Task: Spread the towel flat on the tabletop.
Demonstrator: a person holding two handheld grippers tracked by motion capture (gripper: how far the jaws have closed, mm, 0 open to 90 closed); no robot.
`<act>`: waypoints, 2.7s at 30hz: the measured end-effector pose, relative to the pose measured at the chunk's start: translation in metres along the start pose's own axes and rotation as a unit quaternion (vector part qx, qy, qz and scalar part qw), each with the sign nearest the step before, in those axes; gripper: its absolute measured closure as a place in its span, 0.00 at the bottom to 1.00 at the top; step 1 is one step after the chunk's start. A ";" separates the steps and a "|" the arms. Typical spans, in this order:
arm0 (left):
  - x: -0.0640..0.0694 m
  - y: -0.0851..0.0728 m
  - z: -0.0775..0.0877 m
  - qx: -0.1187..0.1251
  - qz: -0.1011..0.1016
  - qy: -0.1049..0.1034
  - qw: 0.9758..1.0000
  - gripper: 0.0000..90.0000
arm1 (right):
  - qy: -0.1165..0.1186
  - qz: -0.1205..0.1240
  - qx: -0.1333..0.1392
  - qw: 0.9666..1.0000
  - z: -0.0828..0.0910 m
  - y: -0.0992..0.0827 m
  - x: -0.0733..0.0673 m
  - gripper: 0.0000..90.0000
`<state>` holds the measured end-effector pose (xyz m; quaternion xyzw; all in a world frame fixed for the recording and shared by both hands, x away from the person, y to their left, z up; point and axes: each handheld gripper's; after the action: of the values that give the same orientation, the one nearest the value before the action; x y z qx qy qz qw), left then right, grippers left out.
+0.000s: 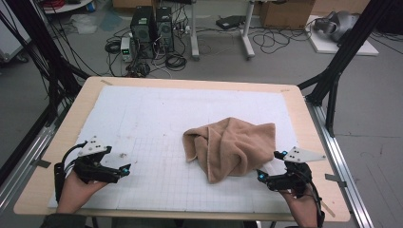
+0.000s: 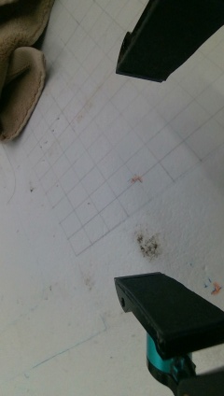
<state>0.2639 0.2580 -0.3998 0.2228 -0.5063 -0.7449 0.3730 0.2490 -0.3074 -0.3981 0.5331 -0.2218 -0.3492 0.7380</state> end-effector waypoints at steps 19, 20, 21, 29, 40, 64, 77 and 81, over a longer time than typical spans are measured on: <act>0.006 0.001 0.003 0.000 0.000 -0.008 1.000 0.03 | 0.007 0.001 0.005 1.000 0.002 -0.005 -0.001 0.06; 0.008 0.002 0.003 0.000 0.000 -0.009 1.000 0.03 | 0.007 0.001 0.004 1.000 0.003 -0.004 -0.002 0.06; 0.008 0.003 0.002 0.001 -0.001 -0.012 1.000 0.03 | 0.006 0.001 0.004 1.000 0.003 -0.004 -0.002 0.06; 0.018 0.012 -0.009 -0.004 -0.009 -0.035 0.999 0.07 | 0.009 0.002 0.007 1.000 0.004 -0.004 -0.001 0.06; 0.031 0.026 -0.029 -0.005 -0.009 -0.067 0.998 0.10 | 0.009 0.005 0.005 1.000 0.005 -0.003 0.001 0.06; 0.070 0.056 -0.085 -0.011 -0.041 -0.144 0.989 0.16 | 0.023 0.014 0.000 1.000 -0.006 0.005 -0.001 0.06; 0.080 0.067 -0.106 -0.008 -0.047 -0.171 0.984 0.22 | 0.028 0.015 -0.003 0.999 -0.012 0.007 0.000 0.06; 0.084 0.069 -0.111 -0.006 -0.051 -0.189 0.981 0.24 | 0.030 0.016 0.000 0.999 -0.012 0.007 0.002 0.06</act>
<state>0.3135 0.1127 -0.3759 0.1014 -0.5514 -0.7946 0.2330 0.2604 -0.2997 -0.3957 0.5397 -0.2088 -0.3211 0.7497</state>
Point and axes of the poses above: each handheld gripper's, and its own axes: z roughly backward along the jaws, y roughly out of its top, x roughly to its right, and after that the axes turned 14 degrees about x, right-handed
